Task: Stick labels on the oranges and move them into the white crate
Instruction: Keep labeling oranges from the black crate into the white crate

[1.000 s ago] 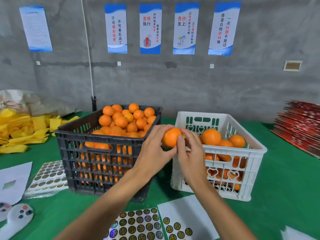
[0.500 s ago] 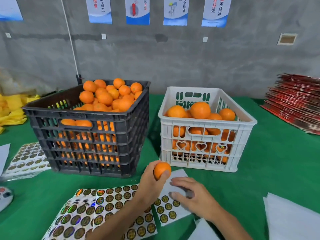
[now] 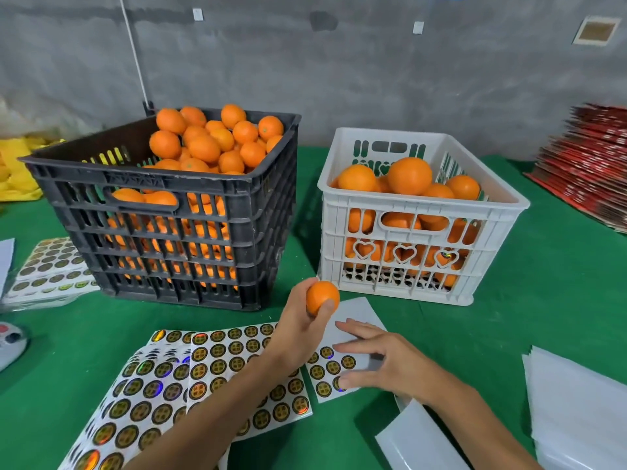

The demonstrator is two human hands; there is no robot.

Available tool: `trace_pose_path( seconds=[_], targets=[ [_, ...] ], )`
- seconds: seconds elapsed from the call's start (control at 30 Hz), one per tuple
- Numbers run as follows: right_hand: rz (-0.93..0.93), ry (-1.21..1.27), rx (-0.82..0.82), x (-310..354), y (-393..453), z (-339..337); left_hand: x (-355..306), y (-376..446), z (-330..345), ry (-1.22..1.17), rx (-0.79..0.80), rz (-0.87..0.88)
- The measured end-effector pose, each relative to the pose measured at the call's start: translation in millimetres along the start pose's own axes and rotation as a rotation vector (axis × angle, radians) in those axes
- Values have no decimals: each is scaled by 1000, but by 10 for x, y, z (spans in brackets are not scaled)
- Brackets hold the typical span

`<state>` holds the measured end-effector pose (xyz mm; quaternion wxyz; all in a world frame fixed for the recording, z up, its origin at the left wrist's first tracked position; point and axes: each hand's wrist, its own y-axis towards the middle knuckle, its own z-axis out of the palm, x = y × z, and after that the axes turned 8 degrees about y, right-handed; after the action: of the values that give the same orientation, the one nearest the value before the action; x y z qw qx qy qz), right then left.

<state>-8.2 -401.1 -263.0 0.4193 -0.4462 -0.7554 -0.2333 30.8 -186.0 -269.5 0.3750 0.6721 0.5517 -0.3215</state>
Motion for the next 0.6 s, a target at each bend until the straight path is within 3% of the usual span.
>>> trace_pose_path(
  seconds=[0.23, 0.4, 0.6],
  targets=[
    [-2, -234, -241, 64, 39, 66, 38, -41, 28, -135, 48, 51],
    [-35, -342, -231, 37, 18, 71, 68, -19, 53, -85, 38, 62],
    [-82, -198, -324, 2, 29, 78, 88, 13, 75, -18, 41, 73]
  ],
)
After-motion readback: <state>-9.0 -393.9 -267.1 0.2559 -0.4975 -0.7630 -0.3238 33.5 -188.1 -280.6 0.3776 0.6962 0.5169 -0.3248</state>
